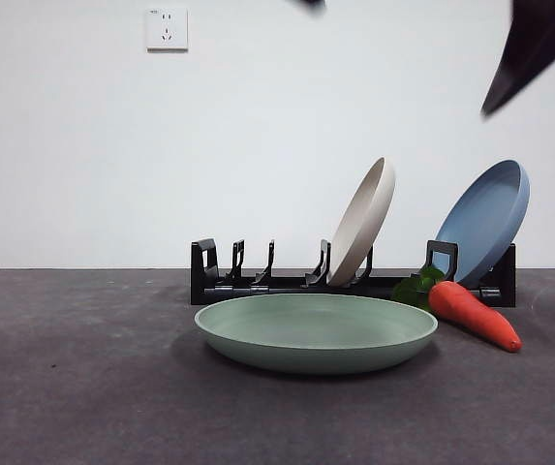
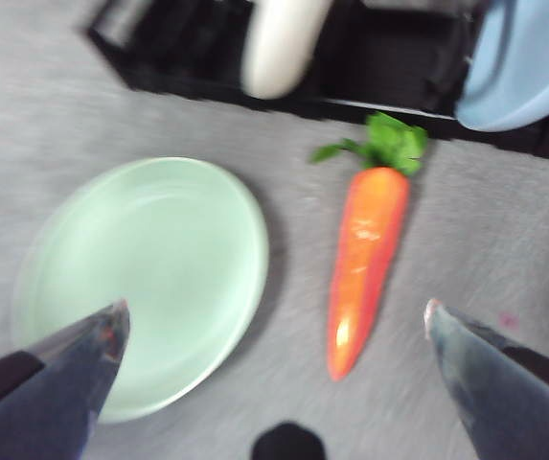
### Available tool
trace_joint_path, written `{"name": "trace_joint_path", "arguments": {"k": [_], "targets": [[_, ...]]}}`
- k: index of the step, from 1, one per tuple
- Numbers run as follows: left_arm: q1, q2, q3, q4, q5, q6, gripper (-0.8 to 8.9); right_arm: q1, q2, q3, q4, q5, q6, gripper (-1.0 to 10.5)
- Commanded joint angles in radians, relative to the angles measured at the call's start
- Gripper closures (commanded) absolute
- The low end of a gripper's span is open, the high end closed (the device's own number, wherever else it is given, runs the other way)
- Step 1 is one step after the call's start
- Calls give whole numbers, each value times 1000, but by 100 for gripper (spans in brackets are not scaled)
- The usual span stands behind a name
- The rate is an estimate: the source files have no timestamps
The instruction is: Take the green plate from the plate rack,put the plate on the table,take the carrot from the table,put the carrot in the plate
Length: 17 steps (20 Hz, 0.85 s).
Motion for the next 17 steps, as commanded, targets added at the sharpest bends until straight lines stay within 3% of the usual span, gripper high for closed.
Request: {"name": "trace_joint_path", "arguments": {"k": [1, 11, 14, 17], "targets": [[-4, -83, -5, 3, 2, -55, 496, 5, 121, 2, 86, 18, 10, 289], [-4, -247, -5, -14, 0, -79, 498, 89, 499, 2, 422, 198, -8, 291], [-4, -247, -5, -41, -5, -82, 498, 132, 550, 2, 482, 288, -17, 393], [-4, -247, -5, -51, -5, -89, 498, 149, 579, 2, 518, 320, -8, 421]]}}
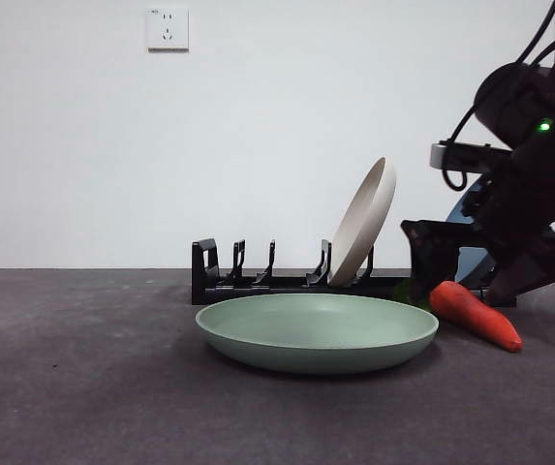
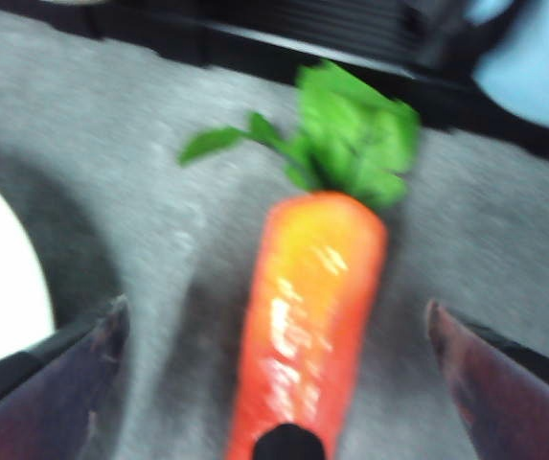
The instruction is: Take the green plate from the plate rack,put the plate on the table,take the carrot from the table,put the carrot in the plate
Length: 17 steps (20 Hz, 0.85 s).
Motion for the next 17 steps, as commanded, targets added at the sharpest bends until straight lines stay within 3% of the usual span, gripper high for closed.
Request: {"name": "trace_joint_path", "arguments": {"k": [1, 3, 5, 7, 8, 14, 17], "targets": [[-4, 1, -5, -3, -4, -26, 498, 5, 24, 2, 11, 51, 3, 447], [-4, 1, -5, -14, -4, -27, 498, 5, 32, 2, 8, 72, 4, 608], [-4, 1, -5, -23, -5, -30, 498, 5, 32, 2, 9, 72, 12, 642], [-4, 1, -5, -24, -6, -30, 498, 5, 32, 2, 6, 65, 29, 867], [-4, 1, -5, -25, -6, -30, 498, 5, 32, 2, 6, 65, 29, 923], [-4, 1, -5, -26, -6, -29, 498, 16, -17, 2, -48, 64, 30, 963], [-4, 1, -5, -25, -8, -29, 498, 90, -143, 2, -78, 27, 51, 963]]}}
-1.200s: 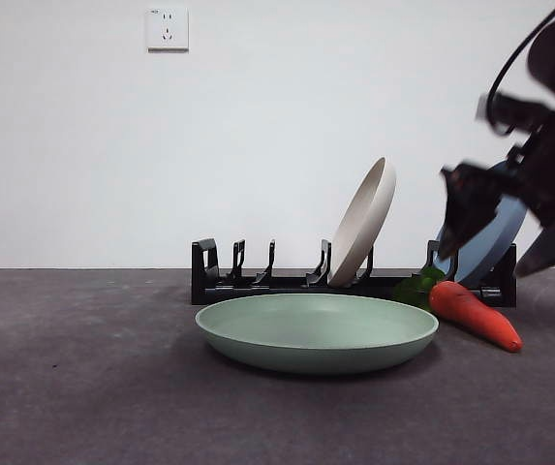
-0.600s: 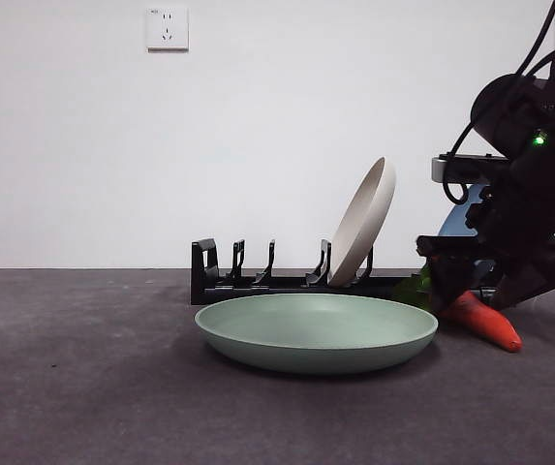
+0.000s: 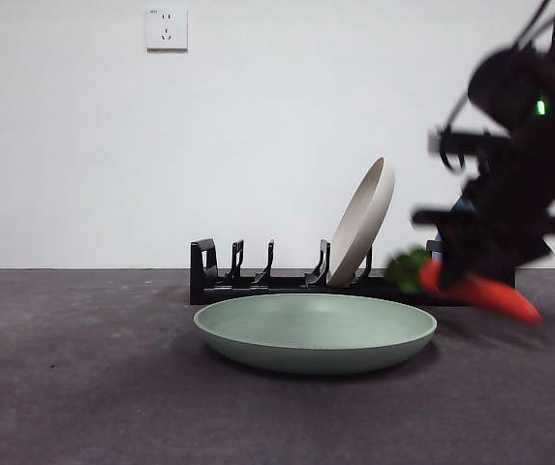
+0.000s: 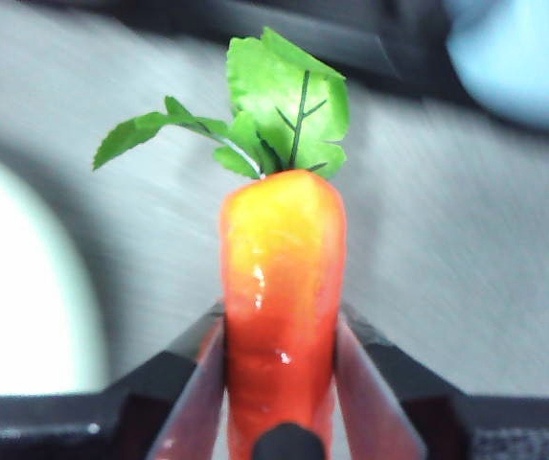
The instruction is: Take the green plate from the plate rack,put the plate on the table,take the carrot from the table,put the carrot in the plate
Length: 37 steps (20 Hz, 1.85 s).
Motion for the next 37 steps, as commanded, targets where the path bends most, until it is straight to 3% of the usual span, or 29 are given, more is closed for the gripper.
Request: {"name": "trace_joint_path", "arguments": {"k": [1, 7, 14, 16, 19, 24, 27, 33, 37], "targets": [[-3, 1, -5, 5, -5, -10, 498, 72, -74, 0, 12, -36, 49, 963], [-3, 1, -5, 4, -4, -10, 498, 303, 26, 0, 67, -40, 66, 963], [-3, 1, -5, -24, -3, -10, 498, 358, 164, 0, 139, -21, 66, 960], [-3, 1, -5, -26, -3, -10, 498, 359, 164, 1, 143, -25, 66, 815], [-3, 1, -5, -26, -3, -10, 498, 358, 148, 1, 142, -24, 66, 429], [-3, 1, -5, -34, -3, -10, 498, 358, 19, 1, 93, -23, 66, 405], [-3, 1, -5, -50, -3, -10, 498, 357, -126, 1, -39, -22, 66, 407], [-3, 1, -5, -124, -3, -10, 498, 357, -517, 1, -573, -35, 67, 413], [-3, 1, -5, -176, 0, -10, 505, 357, -726, 1, -832, -144, 79, 422]]}}
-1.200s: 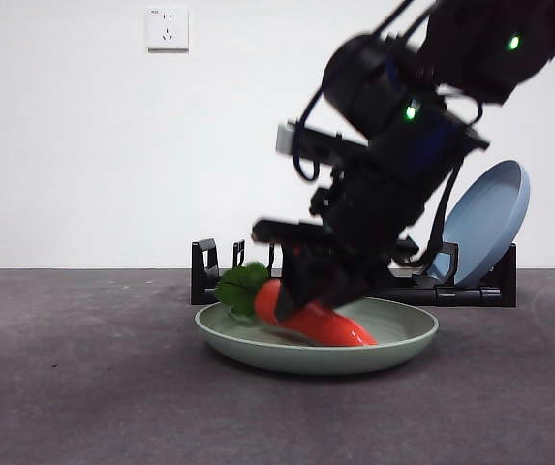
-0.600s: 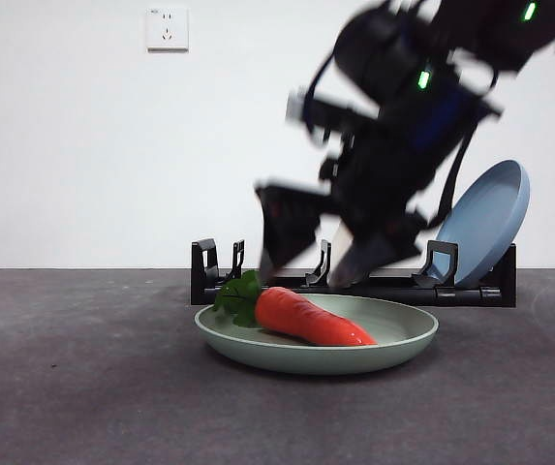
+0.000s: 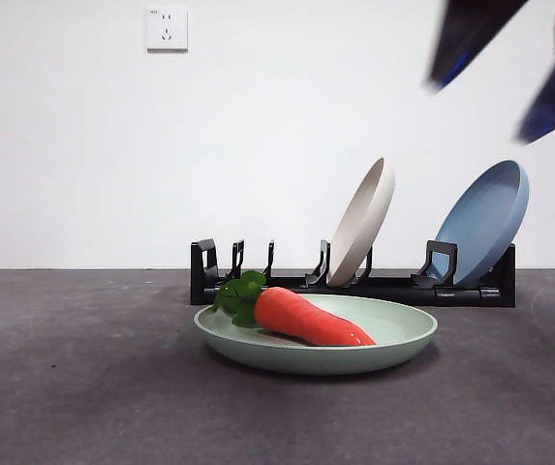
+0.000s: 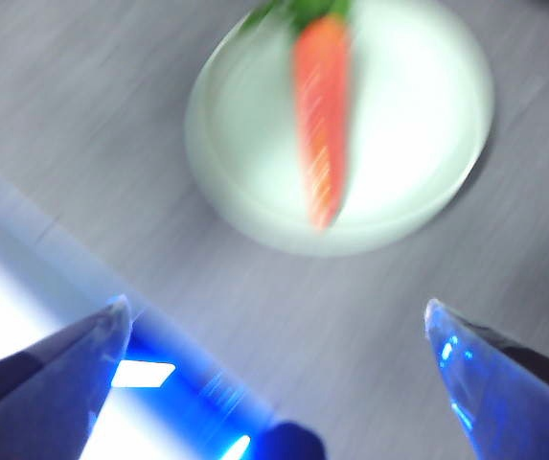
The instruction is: Take the green plate from the plate rack,put the plate on the table,take the carrot from the table,put the carrot in the plate
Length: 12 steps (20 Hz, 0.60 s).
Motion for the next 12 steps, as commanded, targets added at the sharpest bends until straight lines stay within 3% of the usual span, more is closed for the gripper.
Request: {"name": "trace_joint_path", "arguments": {"k": [1, 2, 3, 4, 12], "targets": [[-3, 1, -5, -18, 2, -10, 543, 2, -77, -6, -66, -45, 29, 500], [-3, 1, -5, -32, 2, -10, 695, 2, -114, -6, -87, -48, 30, 710], [-3, 1, -5, -37, 2, -10, 798, 2, -133, -6, -93, -48, 29, 849], [-3, 1, -5, -40, 1, -10, 831, 2, -148, -6, -95, -47, 28, 978], [-3, 1, -5, -45, -1, -9, 817, 1, -220, -6, -88, -42, 31, 946]]}}
